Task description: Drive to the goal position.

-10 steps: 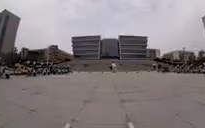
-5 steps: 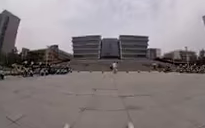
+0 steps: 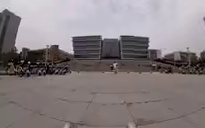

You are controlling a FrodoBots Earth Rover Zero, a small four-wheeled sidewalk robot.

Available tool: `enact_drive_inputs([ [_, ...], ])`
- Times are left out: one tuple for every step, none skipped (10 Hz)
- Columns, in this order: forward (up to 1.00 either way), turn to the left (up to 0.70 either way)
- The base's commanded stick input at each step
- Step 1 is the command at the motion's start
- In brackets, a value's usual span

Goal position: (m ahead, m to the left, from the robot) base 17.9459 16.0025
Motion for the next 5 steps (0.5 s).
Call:
enact_drive_inputs([
  [0.85, 0.0],
  [0.85, 0.0],
  [0.85, 0.0],
  [0.85, 0.0],
  [0.85, 0.0],
])
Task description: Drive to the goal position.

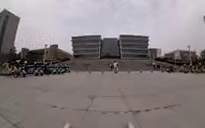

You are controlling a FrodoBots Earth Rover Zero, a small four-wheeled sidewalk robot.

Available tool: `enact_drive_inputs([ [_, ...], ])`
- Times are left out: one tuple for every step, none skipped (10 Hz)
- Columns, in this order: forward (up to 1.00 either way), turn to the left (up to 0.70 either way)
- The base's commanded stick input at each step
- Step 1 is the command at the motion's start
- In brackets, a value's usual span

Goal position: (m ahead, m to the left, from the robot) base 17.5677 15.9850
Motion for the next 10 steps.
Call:
enact_drive_inputs([
  [0.85, 0.0],
  [0.85, 0.0],
  [0.85, 0.0],
  [0.85, 0.0],
  [0.85, 0.0],
  [0.85, 0.0],
  [0.85, 0.0],
  [0.85, 0.0],
  [0.85, 0.0],
  [0.85, 0.0],
])
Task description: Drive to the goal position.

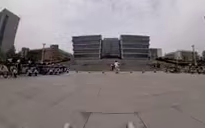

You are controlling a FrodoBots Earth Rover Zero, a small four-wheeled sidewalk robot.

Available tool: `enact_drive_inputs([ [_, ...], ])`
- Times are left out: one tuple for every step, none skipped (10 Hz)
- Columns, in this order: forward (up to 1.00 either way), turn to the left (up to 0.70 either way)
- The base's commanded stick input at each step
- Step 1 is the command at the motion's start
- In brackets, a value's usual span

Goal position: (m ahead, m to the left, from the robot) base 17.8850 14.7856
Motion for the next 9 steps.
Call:
enact_drive_inputs([
  [0.85, 0.0],
  [0.85, 0.0],
  [0.85, 0.0],
  [0.85, 0.0],
  [0.85, 0.0],
  [0.85, 0.0],
  [0.85, 0.0],
  [0.85, 0.0],
  [0.85, 0.0],
])
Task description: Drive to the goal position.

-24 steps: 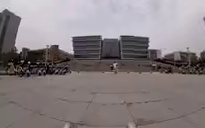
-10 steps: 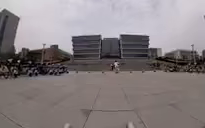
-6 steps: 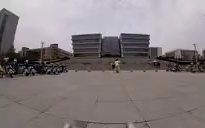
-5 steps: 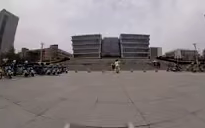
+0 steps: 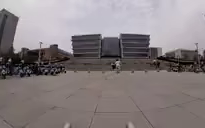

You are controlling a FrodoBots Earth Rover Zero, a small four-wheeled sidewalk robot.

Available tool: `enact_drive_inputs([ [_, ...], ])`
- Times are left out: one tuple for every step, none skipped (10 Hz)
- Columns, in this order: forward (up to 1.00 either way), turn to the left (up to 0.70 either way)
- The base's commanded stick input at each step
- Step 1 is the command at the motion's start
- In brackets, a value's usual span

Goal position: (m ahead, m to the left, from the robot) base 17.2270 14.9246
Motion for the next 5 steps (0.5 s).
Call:
enact_drive_inputs([
  [0.85, 0.0],
  [0.85, 0.0],
  [0.85, 0.0],
  [0.85, 0.0],
  [0.85, 0.0],
])
